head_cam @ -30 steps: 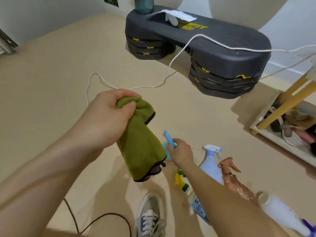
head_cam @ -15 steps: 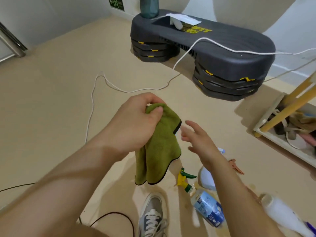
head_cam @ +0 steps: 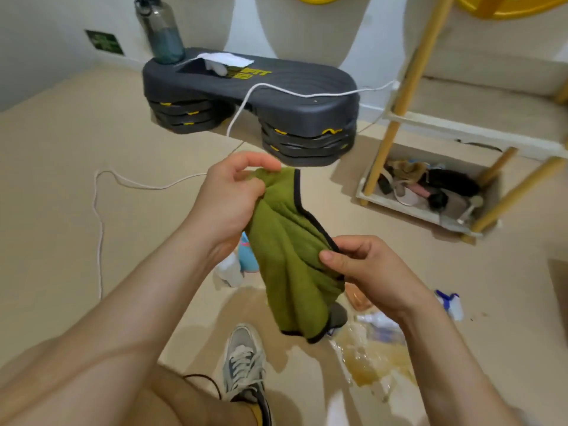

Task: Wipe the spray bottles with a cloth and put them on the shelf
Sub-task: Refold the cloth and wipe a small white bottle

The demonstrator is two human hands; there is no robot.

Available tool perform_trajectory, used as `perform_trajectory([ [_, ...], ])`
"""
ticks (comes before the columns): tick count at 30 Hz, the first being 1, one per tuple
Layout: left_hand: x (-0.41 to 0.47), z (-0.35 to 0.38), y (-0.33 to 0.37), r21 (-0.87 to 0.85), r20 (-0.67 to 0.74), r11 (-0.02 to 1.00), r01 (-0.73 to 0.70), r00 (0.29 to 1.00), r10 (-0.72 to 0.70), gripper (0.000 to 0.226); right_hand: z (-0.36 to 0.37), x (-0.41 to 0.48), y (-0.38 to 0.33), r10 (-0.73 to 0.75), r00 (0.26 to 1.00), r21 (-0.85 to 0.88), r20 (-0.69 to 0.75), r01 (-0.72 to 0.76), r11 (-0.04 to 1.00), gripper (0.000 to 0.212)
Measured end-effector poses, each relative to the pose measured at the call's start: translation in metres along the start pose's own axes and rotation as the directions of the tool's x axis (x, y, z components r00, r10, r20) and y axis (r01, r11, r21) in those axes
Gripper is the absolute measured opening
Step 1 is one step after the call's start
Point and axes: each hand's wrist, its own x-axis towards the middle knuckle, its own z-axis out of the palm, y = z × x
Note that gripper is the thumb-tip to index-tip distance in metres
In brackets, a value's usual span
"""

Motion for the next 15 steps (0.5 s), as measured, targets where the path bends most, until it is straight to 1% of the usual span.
perform_trajectory([
  [1,-0.004,0.006,-0.003,0.113,0.056,0.992,-0.047,0.998,0.041,0.048,-0.006,-0.013,-0.003,0.0,0.998,0.0,-0.065,0.0,1.0,0.023],
  [2,-0.007,0.013,-0.007,0.247,0.131,0.963,-0.111,0.988,0.08,0.05,-0.012,-0.026,-0.004,0.0,0.992,0.004,-0.128,0.001,1.0,0.02],
  [4,-0.017,0.03,-0.018,0.472,0.323,0.849,-0.238,0.943,0.085,0.05,-0.023,-0.051,-0.003,0.006,0.974,-0.008,-0.228,-0.008,1.0,0.016],
  [6,-0.028,0.047,-0.034,0.595,0.507,0.717,-0.364,0.862,0.016,0.045,-0.035,-0.074,0.0,0.034,0.958,-0.052,-0.284,-0.051,0.997,0.016],
  [7,-0.034,0.056,-0.043,0.636,0.569,0.655,-0.408,0.821,-0.042,0.042,-0.04,-0.085,0.002,0.056,0.953,-0.076,-0.299,-0.083,0.994,0.016],
  [8,-0.038,0.064,-0.052,0.668,0.603,0.609,-0.427,0.791,-0.107,0.042,-0.045,-0.094,0.006,0.079,0.946,-0.102,-0.315,-0.116,0.988,0.016],
  [9,-0.041,0.073,-0.06,0.688,0.619,0.586,-0.427,0.768,-0.167,0.042,-0.048,-0.102,0.01,0.098,0.936,-0.117,-0.339,-0.146,0.982,0.016],
  [10,-0.043,0.082,-0.068,0.697,0.63,0.579,-0.422,0.747,-0.214,0.043,-0.051,-0.108,0.016,0.108,0.923,-0.124,-0.369,-0.164,0.979,0.015],
  [12,-0.046,0.101,-0.084,0.692,0.647,0.596,-0.407,0.717,-0.261,0.045,-0.056,-0.118,0.03,0.104,0.888,-0.177,-0.447,-0.202,0.963,0.015],
  [13,-0.048,0.109,-0.094,0.689,0.641,0.613,-0.385,0.719,-0.269,0.046,-0.059,-0.122,0.038,0.102,0.87,-0.214,-0.482,-0.23,0.949,0.015],
  [15,-0.053,0.122,-0.117,0.679,0.608,0.656,-0.33,0.753,-0.251,0.051,-0.065,-0.126,0.057,0.121,0.839,-0.242,-0.53,-0.286,0.927,0.017],
])
